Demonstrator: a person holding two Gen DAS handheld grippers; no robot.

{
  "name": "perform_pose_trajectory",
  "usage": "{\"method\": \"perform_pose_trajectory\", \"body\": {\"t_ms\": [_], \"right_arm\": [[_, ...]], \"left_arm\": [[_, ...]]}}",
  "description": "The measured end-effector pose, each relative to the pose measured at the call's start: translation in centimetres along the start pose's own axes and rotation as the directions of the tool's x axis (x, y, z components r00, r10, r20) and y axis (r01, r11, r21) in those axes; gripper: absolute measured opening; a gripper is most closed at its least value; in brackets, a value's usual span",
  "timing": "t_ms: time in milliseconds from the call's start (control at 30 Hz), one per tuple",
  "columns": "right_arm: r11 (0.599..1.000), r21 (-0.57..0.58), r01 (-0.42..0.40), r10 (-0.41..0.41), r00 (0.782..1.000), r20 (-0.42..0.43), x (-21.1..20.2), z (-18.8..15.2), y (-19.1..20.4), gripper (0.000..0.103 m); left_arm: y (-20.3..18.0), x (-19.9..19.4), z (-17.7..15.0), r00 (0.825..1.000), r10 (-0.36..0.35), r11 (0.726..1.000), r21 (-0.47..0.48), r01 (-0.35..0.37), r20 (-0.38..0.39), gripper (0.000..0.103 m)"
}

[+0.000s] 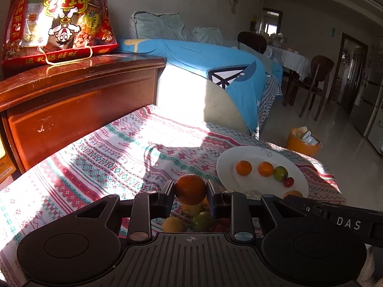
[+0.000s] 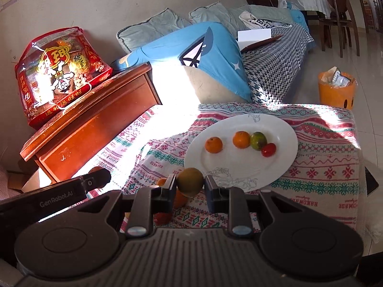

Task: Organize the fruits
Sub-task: 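Carry a tangerine to the plate with the left gripper while the right carries a brown kiwi-like fruit there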

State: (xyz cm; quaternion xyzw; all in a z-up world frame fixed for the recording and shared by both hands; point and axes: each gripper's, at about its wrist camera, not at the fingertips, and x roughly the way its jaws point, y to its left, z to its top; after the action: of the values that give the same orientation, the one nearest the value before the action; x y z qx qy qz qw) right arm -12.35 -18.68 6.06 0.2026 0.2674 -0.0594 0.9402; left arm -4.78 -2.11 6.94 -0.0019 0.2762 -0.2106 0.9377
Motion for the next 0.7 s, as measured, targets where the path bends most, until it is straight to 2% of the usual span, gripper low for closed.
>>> {"method": "perform_pose_trajectory", "body": {"t_ms": [300,500,700], "right_arm": [[0.991,0.115,0.063,-0.066,0.997,0.026,0.4,2.6,-2.5,0.026],[0.983,0.157,0.092,-0.095,0.995,0.012,1.9,1.6,-3.5,0.026],[0.98,0.17,0.108,-0.107,0.994,-0.011,3.5,0.7,-4.3,0.026]], "left_arm": [[-1.9,1.8,2.7,0.997,-0.073,0.996,0.047,0.074,-0.031,0.026],[-3.7,4.7,2.6,0.992,-0.102,0.992,0.071,0.107,-0.071,0.026],[-4.5,6.9,1.9,0.986,-0.125,0.991,0.043,0.13,-0.113,0.026]]}}
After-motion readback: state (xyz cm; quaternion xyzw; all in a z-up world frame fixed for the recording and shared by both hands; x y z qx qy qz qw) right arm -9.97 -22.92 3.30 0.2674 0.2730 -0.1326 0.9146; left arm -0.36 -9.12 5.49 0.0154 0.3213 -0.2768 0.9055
